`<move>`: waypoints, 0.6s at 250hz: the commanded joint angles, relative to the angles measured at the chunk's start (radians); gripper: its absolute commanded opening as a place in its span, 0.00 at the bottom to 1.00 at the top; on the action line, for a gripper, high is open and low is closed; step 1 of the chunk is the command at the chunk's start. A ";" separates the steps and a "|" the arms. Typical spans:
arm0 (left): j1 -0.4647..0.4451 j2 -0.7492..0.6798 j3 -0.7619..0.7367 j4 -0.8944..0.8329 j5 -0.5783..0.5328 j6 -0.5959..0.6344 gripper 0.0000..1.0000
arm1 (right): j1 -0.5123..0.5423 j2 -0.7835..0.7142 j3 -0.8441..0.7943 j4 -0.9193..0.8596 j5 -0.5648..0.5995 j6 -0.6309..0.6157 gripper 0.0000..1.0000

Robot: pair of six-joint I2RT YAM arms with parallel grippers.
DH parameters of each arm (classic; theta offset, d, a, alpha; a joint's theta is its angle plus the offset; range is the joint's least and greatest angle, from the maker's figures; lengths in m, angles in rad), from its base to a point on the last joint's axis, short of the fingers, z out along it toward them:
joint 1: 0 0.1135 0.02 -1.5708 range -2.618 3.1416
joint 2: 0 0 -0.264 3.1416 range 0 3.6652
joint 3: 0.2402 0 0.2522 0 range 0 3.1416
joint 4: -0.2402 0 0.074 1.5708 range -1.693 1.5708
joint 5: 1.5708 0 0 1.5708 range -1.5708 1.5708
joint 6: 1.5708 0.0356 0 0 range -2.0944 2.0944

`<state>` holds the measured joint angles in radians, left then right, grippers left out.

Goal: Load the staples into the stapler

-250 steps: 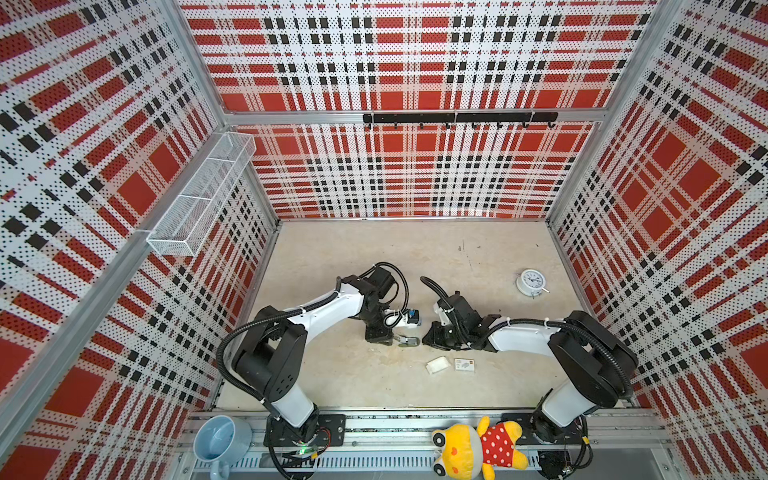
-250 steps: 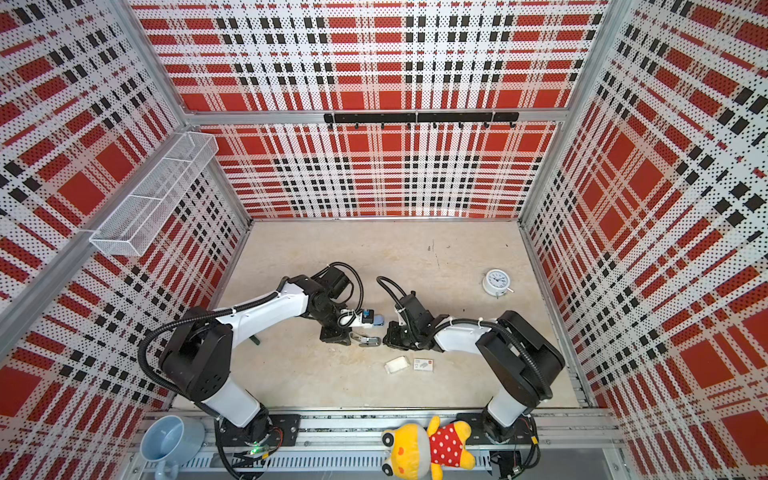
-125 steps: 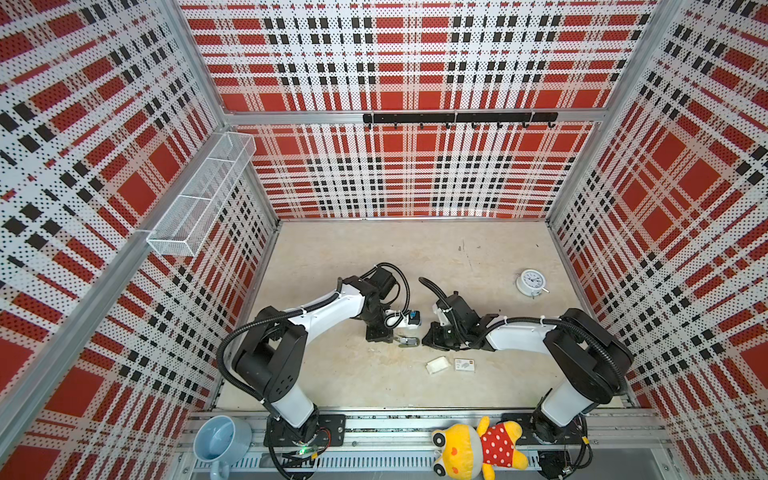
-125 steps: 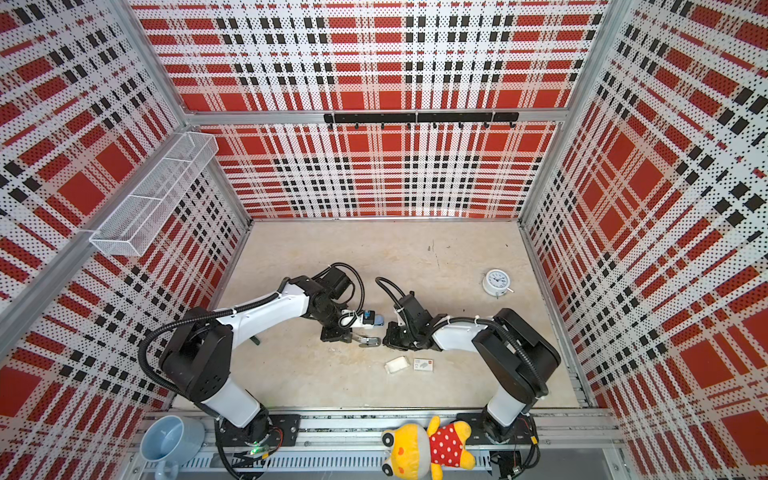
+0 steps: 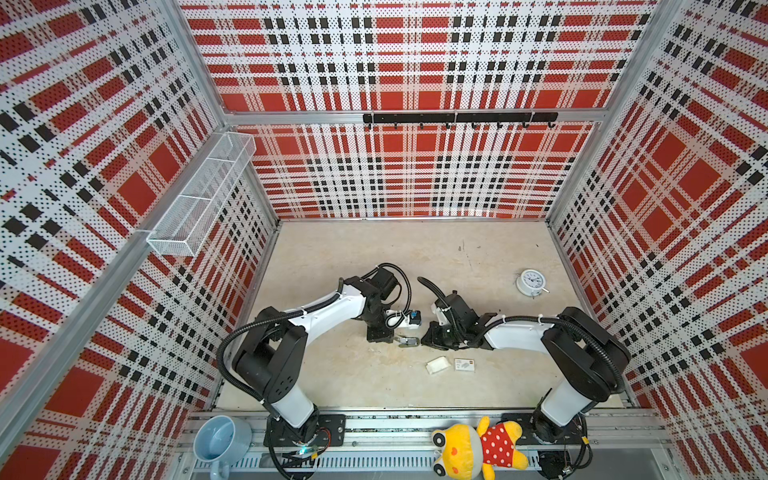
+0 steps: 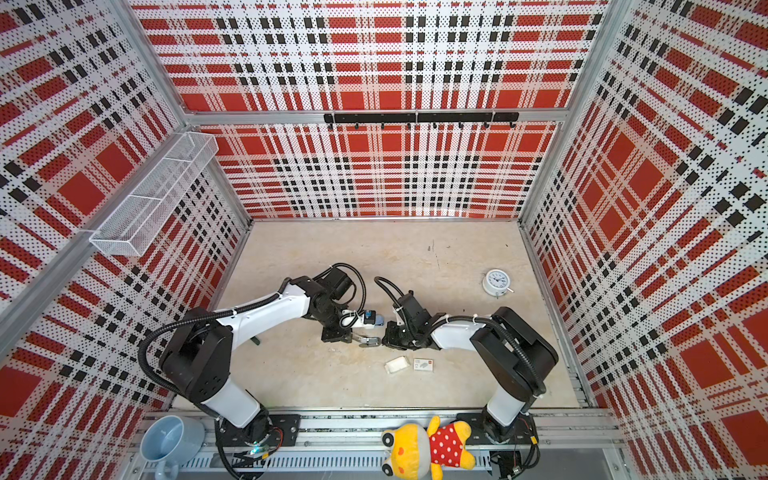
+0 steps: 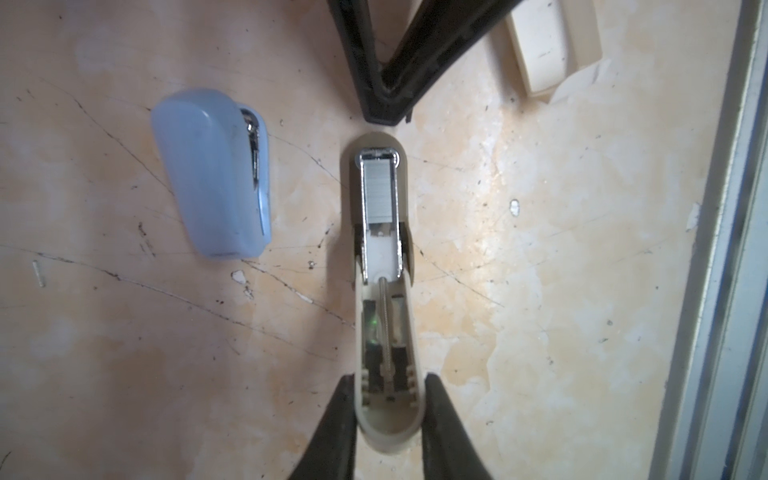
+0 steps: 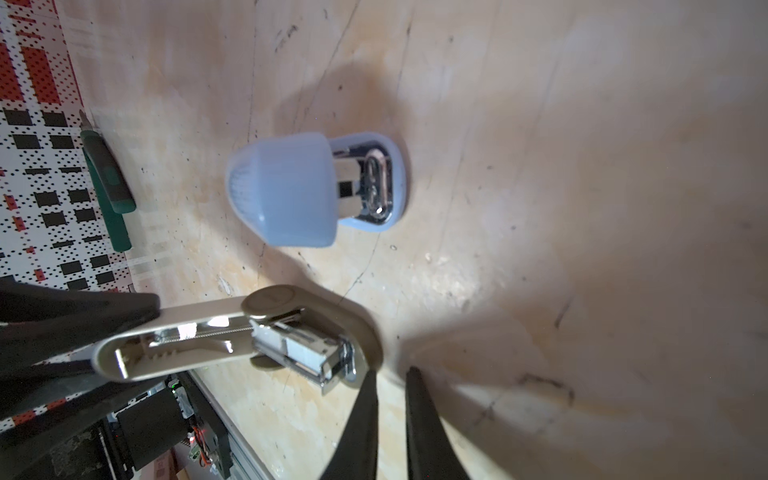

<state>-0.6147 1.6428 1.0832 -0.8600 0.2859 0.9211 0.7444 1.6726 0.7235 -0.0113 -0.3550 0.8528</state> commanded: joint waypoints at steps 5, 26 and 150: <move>-0.029 0.001 0.015 0.017 0.024 -0.020 0.24 | -0.002 0.023 0.017 0.036 -0.010 -0.008 0.15; -0.034 0.002 0.019 0.018 0.022 -0.027 0.24 | -0.002 0.029 0.021 0.036 -0.011 -0.012 0.15; -0.061 0.029 0.075 0.019 0.024 -0.079 0.22 | -0.003 0.046 0.024 0.040 -0.022 -0.016 0.14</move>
<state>-0.6579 1.6505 1.1137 -0.8627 0.2707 0.8589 0.7391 1.6962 0.7387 0.0048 -0.3824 0.8490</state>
